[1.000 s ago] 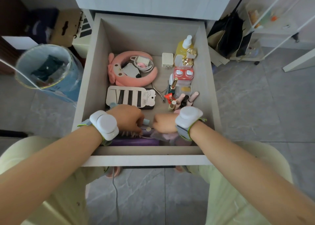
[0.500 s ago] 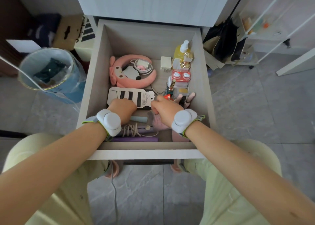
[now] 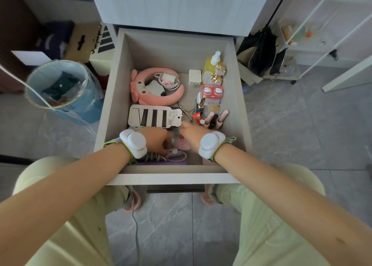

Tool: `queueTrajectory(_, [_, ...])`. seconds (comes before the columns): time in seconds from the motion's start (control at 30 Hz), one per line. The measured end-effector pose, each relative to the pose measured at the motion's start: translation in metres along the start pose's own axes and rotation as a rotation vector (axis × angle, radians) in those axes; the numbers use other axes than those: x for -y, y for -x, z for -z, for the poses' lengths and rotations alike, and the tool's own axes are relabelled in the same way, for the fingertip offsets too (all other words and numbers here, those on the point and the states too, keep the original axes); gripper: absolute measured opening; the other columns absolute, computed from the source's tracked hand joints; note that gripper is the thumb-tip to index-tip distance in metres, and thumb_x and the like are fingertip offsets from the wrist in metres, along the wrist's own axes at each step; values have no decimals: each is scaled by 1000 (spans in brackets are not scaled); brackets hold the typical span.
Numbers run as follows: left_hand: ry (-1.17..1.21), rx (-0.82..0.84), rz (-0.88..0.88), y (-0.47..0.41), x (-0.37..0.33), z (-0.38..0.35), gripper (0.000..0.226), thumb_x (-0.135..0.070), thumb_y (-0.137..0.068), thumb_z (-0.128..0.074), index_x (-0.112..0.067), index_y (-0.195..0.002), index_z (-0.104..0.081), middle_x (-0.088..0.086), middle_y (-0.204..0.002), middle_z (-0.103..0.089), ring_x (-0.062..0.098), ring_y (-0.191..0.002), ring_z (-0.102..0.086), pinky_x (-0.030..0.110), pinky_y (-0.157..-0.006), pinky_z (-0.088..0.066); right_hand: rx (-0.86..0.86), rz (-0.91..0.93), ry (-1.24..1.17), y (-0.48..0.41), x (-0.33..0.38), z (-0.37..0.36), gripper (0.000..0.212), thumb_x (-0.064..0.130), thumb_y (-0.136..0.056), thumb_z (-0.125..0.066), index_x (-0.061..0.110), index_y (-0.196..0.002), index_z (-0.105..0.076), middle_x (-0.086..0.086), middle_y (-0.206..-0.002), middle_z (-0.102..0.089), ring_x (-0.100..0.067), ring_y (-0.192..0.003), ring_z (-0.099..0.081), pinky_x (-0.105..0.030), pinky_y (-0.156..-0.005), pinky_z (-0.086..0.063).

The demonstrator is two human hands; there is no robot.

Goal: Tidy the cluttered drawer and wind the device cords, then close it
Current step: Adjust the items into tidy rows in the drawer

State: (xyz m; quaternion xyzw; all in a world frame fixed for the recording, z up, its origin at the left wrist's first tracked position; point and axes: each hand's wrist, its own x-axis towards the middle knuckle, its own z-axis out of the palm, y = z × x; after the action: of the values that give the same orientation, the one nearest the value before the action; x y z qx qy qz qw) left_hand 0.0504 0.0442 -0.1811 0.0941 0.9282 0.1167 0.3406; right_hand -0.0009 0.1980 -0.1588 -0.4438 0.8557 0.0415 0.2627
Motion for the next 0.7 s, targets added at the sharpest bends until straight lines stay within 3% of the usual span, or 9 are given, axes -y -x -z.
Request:
queueTrajectory(0.1, [54, 25, 14, -3, 0, -1, 23, -34, -81, -67, -18, -99, -67, -3, -90, -62, 17, -78, -57, 23, -62, -38, 64, -15, 132, 2, 3, -1, 27, 13, -96, -40, 5, -113, -61, -9, -124, -52, -30, -109, -58, -31, -77, -43])
queueTrajectory(0.2, [90, 40, 5, -4, 0, 0, 23, -28, -81, -68, -14, -100, -66, -2, -87, -60, 18, -78, -56, 23, -65, -39, 8, -39, 220, 1, 4, -1, 29, 24, -97, -41, 9, -110, -62, -4, -119, -59, -27, -109, -58, -27, -70, -35])
queueTrajectory(0.3, [105, 38, -5, -4, 0, -1, 23, -28, -81, -68, -14, -100, -67, -1, -89, -61, 18, -80, -57, 23, -66, -39, 61, 1, 295, 0, 4, -4, 30, 16, -98, -39, 7, -121, -56, -8, -130, -49, -27, -117, -53, -29, -77, -40])
queueTrajectory(0.4, [109, 37, 0, -4, 1, -2, 25, -27, -81, -69, -13, -101, -67, 2, -94, -65, 23, -87, -61, 27, -71, -45, 158, 45, 242, 7, 4, -3, 44, 7, -95, -39, 5, -139, -36, -13, -144, -34, -27, -128, -42, -36, -95, -42])
queueTrajectory(0.5, [115, 43, 1, -3, 1, -1, 24, -27, -81, -68, -12, -101, -67, 0, -90, -62, 22, -85, -60, 27, -72, -45, 134, 26, 327, 6, 0, -4, 30, 6, -92, -44, 8, -120, -55, -9, -129, -53, -30, -112, -56, -35, -79, -46])
queueTrajectory(0.57, [117, 47, -3, -4, 0, 0, 24, -27, -82, -68, -13, -101, -66, 0, -90, -61, 21, -84, -60, 27, -72, -45, 164, 50, 379, 4, 2, -3, 25, 5, -90, -44, 9, -110, -60, -9, -117, -61, -29, -104, -60, -34, -82, -50])
queueTrajectory(0.7, [119, 48, -9, -4, 0, -1, 24, -27, -82, -68, -14, -102, -66, -1, -92, -61, 21, -87, -61, 28, -74, -47, 313, 155, 342, 0, 8, -12, 38, 10, -98, -39, 4, -135, -46, -14, -140, -45, -28, -124, -49, -34, -99, -39])
